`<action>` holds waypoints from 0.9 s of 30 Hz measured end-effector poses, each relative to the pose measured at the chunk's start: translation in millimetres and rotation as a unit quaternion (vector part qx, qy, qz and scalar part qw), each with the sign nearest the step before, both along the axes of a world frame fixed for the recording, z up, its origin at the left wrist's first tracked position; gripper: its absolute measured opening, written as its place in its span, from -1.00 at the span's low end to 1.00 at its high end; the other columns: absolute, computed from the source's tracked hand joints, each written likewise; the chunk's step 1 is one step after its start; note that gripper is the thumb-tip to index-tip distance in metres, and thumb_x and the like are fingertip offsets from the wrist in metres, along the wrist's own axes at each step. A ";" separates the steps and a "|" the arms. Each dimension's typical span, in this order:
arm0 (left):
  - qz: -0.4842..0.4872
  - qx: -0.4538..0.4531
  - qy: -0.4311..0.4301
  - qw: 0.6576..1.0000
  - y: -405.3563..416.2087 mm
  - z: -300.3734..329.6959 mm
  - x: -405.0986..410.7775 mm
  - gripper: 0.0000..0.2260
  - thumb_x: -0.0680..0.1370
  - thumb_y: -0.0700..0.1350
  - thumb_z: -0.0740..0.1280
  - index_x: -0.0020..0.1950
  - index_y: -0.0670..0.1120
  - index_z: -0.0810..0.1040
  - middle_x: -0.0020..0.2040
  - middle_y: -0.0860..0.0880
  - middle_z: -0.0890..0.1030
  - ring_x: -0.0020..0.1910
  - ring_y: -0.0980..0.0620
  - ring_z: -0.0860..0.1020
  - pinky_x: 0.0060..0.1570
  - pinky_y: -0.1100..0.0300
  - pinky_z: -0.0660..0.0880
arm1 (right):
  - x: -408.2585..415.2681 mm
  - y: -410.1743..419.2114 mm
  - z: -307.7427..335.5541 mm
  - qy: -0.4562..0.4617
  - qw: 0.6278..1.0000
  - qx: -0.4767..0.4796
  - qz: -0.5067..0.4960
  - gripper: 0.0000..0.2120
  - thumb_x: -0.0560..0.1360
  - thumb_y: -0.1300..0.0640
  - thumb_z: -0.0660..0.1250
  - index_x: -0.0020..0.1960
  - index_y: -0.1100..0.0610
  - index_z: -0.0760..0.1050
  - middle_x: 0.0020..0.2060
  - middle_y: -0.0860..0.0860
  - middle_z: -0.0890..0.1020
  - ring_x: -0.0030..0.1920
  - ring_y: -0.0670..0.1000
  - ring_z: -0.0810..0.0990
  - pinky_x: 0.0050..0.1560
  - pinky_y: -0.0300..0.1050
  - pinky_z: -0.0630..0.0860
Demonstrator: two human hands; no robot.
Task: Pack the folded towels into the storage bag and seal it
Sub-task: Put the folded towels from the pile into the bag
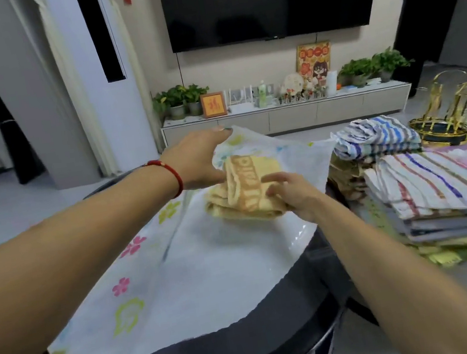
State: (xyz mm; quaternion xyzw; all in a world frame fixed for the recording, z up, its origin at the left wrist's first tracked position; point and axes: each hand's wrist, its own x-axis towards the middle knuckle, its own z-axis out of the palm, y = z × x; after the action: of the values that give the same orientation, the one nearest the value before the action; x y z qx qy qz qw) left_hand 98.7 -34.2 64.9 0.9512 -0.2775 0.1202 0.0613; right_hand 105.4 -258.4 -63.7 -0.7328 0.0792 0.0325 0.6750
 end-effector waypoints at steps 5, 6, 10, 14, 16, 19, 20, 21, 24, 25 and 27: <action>-0.018 0.030 -0.005 0.999 1.0 -0.5 1.8 -0.20 0.41 -0.14 0.43 0.59 0.07 0.16 0.58 0.09 0.22 0.41 -0.08 0.37 0.02 0.22 0.25 | 24.9 25.4 -65.7 0.041 0.998 0.024 -0.038 -0.39 0.43 0.49 0.43 0.44 0.26 0.43 0.31 0.29 0.51 0.06 0.30 0.70 -0.01 0.17 0.71; -0.026 0.041 -0.006 0.999 2.3 -2.6 1.0 -0.20 0.40 -0.14 0.43 0.58 0.08 0.17 0.60 0.13 0.17 0.42 -0.07 0.35 0.02 0.23 0.24 | 32.0 30.4 -69.3 0.029 0.998 0.033 -0.050 -0.40 0.44 0.48 0.44 0.45 0.27 0.43 0.35 0.28 0.48 0.07 0.31 0.70 -0.04 0.13 0.72; -0.052 0.051 0.006 0.997 9.7 -7.9 -5.2 -0.19 0.39 -0.11 0.46 0.57 0.10 0.18 0.59 0.16 0.16 0.41 -0.04 0.37 0.15 0.16 0.38 | 64.6 53.8 -66.2 0.024 0.993 0.013 -0.116 -0.40 0.49 0.36 0.46 0.50 0.23 0.40 0.39 0.23 0.51 0.24 0.25 0.64 0.13 0.03 0.67; -0.071 0.048 0.012 0.996 17.3 -7.8 -14.8 -0.23 0.42 -0.07 0.44 0.57 0.09 0.17 0.58 0.11 0.22 0.43 -0.04 0.33 0.25 0.15 0.34 | 92.9 72.1 -50.3 0.029 0.994 0.096 -0.051 -0.42 0.66 0.27 0.26 0.63 0.15 0.16 0.52 0.16 0.38 0.42 0.22 0.49 0.36 0.04 0.51; -0.071 0.040 0.015 0.997 18.9 -5.3 -16.7 -0.27 0.45 0.02 0.35 0.58 0.09 0.16 0.59 0.12 0.20 0.44 -0.05 0.33 0.29 0.12 0.33 | 98.6 72.7 -52.6 0.001 0.999 -0.017 -0.039 -0.46 0.63 0.29 0.26 0.59 0.10 0.28 0.50 0.15 0.38 0.36 0.22 0.53 0.27 0.05 0.58; -0.061 0.035 0.014 0.997 20.4 -2.3 -13.6 -0.23 0.44 -0.05 0.40 0.59 0.10 0.14 0.59 0.17 0.17 0.37 -0.03 0.39 0.17 0.23 0.30 | 99.7 73.7 -69.6 -0.070 0.952 -0.278 -0.107 -0.65 0.57 0.26 0.27 0.34 0.11 0.52 0.42 0.15 0.42 0.25 0.23 0.55 0.16 -0.02 0.52; -0.059 0.036 0.014 0.998 21.3 -3.0 -12.7 -0.20 0.43 -0.09 0.43 0.59 0.11 0.14 0.59 0.18 0.17 0.35 -0.01 0.39 0.14 0.27 0.26 | 99.9 75.2 -76.5 -0.081 0.934 -0.334 -0.095 -0.65 0.56 0.25 0.24 0.32 0.10 0.52 0.38 0.14 0.45 0.27 0.23 0.52 0.19 0.01 0.47; -0.058 0.036 0.015 0.998 22.0 -4.9 -12.3 -0.19 0.42 -0.12 0.44 0.59 0.12 0.13 0.59 0.18 0.16 0.35 0.02 0.38 0.12 0.29 0.23 | 101.2 76.9 -81.5 -0.080 0.913 -0.395 -0.064 -0.61 0.56 0.24 0.19 0.35 0.06 0.51 0.37 0.11 0.47 0.34 0.21 0.47 0.27 0.08 0.40; -0.063 0.039 0.018 0.997 23.8 -12.0 -11.4 -0.20 0.43 -0.17 0.44 0.58 0.13 0.14 0.59 0.15 0.18 0.33 0.11 0.32 0.10 0.36 0.17 | 106.8 75.2 -79.4 -0.030 0.865 -0.499 0.028 -0.47 0.59 0.23 0.05 0.53 -0.08 0.29 0.56 -0.01 0.30 0.58 0.15 0.17 0.46 0.38 0.04; -0.064 0.039 0.018 0.997 24.1 -13.9 -10.3 -0.19 0.43 -0.18 0.44 0.58 0.13 0.14 0.59 0.14 0.19 0.34 0.10 0.33 0.12 0.35 0.17 | 107.4 72.4 -75.7 -0.019 0.858 -0.510 0.055 -0.44 0.61 0.22 0.03 0.58 -0.10 0.20 0.62 -0.02 0.20 0.62 0.15 0.08 0.49 0.43 -0.06; -0.061 0.029 0.022 0.997 23.2 -17.0 -9.6 -0.18 0.42 -0.18 0.45 0.58 0.12 0.14 0.58 0.13 0.21 0.39 0.02 0.35 0.18 0.29 0.24 | 98.8 65.6 -69.0 -0.026 0.843 -0.529 0.090 -0.42 0.63 0.19 0.02 0.63 -0.09 0.11 0.65 0.00 0.12 0.63 0.13 0.05 0.52 0.42 -0.11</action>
State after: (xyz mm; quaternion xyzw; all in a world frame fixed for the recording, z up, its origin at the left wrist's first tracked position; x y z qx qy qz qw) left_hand 89.1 -11.0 47.9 0.9363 -0.3369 0.0872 0.0466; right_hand 204.2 -192.8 -132.6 -0.9831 -0.0001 0.0271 0.1808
